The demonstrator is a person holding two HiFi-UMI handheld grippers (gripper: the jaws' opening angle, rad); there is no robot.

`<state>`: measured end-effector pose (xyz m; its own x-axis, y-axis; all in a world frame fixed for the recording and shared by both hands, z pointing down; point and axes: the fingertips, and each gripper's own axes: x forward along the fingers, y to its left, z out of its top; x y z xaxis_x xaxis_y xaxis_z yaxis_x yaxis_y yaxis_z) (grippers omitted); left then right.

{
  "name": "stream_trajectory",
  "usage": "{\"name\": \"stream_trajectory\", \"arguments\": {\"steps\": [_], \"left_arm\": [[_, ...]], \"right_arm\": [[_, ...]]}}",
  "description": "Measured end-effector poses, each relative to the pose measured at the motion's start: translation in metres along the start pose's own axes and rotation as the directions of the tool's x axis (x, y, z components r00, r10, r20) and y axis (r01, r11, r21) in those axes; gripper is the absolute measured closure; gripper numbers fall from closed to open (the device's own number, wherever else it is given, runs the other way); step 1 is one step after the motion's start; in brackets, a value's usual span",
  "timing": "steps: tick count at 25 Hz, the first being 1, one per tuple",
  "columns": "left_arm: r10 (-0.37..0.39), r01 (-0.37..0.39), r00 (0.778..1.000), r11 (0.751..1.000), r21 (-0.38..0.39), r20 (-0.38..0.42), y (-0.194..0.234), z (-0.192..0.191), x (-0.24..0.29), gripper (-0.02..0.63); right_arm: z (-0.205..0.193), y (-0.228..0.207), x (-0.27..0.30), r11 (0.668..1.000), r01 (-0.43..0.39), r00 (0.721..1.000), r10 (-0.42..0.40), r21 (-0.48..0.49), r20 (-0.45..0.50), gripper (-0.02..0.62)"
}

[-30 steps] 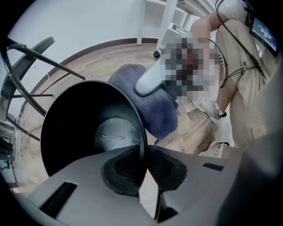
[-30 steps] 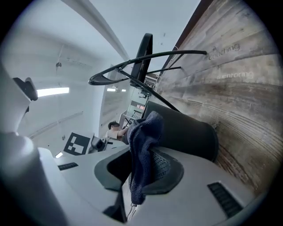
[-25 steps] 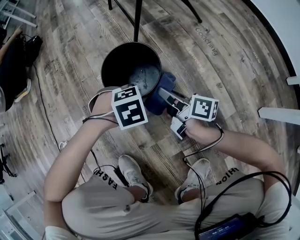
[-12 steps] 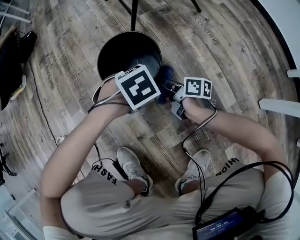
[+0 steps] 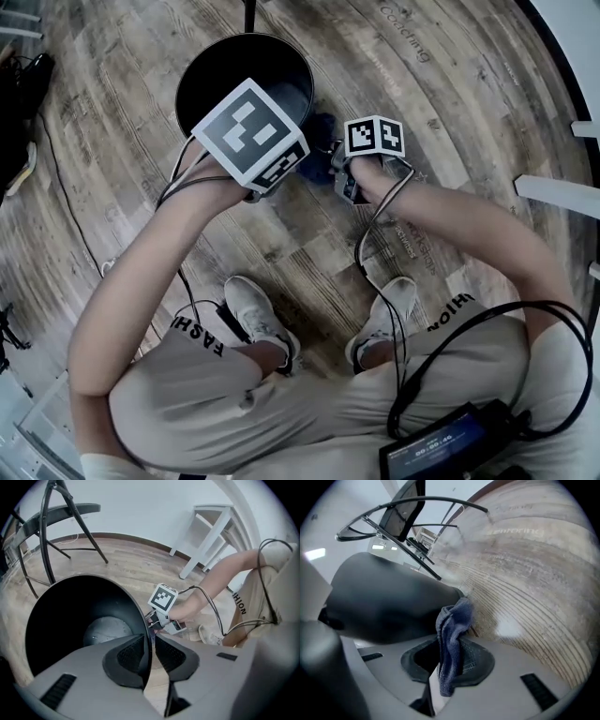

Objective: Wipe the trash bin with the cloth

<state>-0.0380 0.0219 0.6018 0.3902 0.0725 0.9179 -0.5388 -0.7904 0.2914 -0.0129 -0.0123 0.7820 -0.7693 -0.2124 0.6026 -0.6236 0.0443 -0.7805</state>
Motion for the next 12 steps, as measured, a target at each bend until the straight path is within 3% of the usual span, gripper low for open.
{"name": "stream_trajectory", "arguments": {"steps": [2, 5, 8, 10, 12], "left_arm": [[-0.005, 0.005, 1.0, 0.999, 0.05, 0.005, 0.0, -0.004, -0.011, 0.491], [0.035, -0.023, 0.998, 0.979, 0.205, -0.058, 0.005, -0.023, -0.018, 0.483], [0.05, -0.002, 0.989, 0.943, 0.332, -0.137, 0.006, -0.045, -0.011, 0.483], [0.074, -0.009, 0.984, 0.928, 0.371, -0.163, 0.009, -0.056, -0.008, 0.484], [0.103, -0.027, 0.978, 0.925, 0.378, -0.181, 0.013, -0.062, -0.007, 0.539]], "right_arm": [[0.006, 0.009, -0.018, 0.999, -0.046, 0.997, 0.046, -0.001, 0.065, 0.532], [0.013, 0.031, -0.049, 0.99, -0.141, 0.977, 0.136, 0.015, 0.167, 0.532], [0.018, 0.062, -0.076, 0.97, -0.243, 0.942, 0.231, 0.022, 0.244, 0.532], [0.018, 0.089, -0.09, 0.952, -0.305, 0.917, 0.291, 0.009, 0.271, 0.532], [0.015, 0.117, -0.098, 0.935, -0.354, 0.896, 0.343, -0.012, 0.281, 0.532]]}}
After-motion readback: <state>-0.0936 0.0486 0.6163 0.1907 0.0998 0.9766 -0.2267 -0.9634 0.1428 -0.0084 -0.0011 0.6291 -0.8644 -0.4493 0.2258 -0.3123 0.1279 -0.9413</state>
